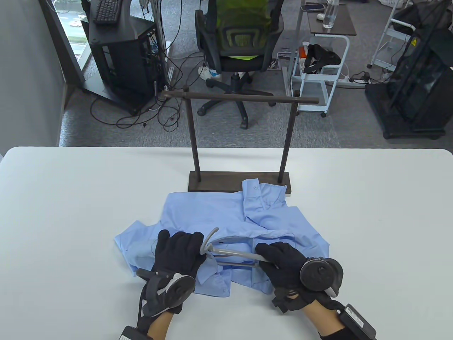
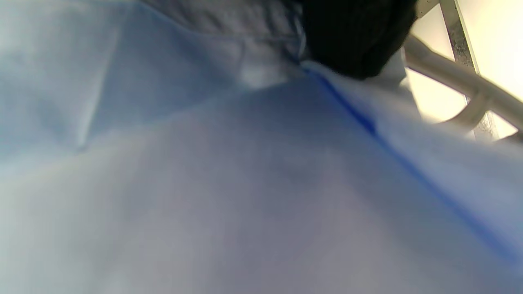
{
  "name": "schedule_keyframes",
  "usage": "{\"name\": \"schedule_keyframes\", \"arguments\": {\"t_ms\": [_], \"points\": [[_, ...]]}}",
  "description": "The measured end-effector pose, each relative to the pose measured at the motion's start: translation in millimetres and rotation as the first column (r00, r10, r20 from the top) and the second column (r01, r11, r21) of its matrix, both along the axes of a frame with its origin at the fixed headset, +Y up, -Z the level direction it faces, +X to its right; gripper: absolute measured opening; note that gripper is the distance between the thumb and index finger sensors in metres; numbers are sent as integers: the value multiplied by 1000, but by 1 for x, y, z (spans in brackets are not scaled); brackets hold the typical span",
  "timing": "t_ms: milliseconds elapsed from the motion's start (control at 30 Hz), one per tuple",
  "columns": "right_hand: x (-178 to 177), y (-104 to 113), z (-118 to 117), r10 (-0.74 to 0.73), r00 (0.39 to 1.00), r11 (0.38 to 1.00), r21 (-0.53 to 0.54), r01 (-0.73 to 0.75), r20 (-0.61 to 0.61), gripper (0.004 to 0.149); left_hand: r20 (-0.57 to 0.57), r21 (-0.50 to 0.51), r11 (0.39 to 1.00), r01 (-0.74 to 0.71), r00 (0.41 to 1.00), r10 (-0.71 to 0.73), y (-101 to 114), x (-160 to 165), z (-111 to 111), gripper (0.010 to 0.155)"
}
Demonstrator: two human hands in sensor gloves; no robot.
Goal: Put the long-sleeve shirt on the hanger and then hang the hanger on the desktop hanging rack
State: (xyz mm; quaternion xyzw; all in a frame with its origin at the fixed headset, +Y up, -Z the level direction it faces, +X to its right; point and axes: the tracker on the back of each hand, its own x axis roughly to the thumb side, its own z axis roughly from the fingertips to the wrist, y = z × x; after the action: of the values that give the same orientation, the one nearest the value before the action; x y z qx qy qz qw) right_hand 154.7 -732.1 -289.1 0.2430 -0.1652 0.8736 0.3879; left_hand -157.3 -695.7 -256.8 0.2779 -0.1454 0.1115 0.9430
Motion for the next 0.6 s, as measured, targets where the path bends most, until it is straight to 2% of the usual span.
{"name": "schedule_keyframes", "arguments": {"t_ms": [100, 167, 233, 300, 333, 400, 467, 533, 600], "points": [[1, 15, 10, 38, 997, 995, 86, -43, 60, 61, 4, -16, 999, -45, 999, 45, -1, -4, -1, 56], [2, 31, 23, 69, 985, 968, 228, -104, 159, 55, -8, -12, 999, -47, 999, 47, -1, -6, -2, 56], [-1, 44, 38, 110, 963, 916, 351, -194, 246, 39, -17, -19, 998, -63, 998, 62, -1, -8, -2, 56], [-13, 49, 49, 207, 937, 888, 348, -300, 280, 40, -25, -23, 997, -69, 997, 69, -2, -10, -3, 56], [-19, 47, 51, 247, 927, 889, 316, -333, 282, 40, -29, -26, 997, -71, 997, 70, -2, -10, -3, 56], [-35, 35, 48, 392, 873, 892, 112, -438, 289, 41, -36, -28, 997, -74, 997, 73, -3, -11, -4, 56], [-45, 18, 42, 504, 824, 856, -21, -517, 260, 54, -41, -30, 996, -80, 996, 78, -3, -12, -4, 55], [-51, -1, 33, 627, 744, 779, -161, -606, 231, 72, -47, -26, 996, -87, 995, 85, -3, -13, -4, 55], [-54, -20, 21, 767, 614, 638, -321, -700, 186, 85, -51, -24, 995, -99, 994, 98, -2, -14, -4, 55]]}}
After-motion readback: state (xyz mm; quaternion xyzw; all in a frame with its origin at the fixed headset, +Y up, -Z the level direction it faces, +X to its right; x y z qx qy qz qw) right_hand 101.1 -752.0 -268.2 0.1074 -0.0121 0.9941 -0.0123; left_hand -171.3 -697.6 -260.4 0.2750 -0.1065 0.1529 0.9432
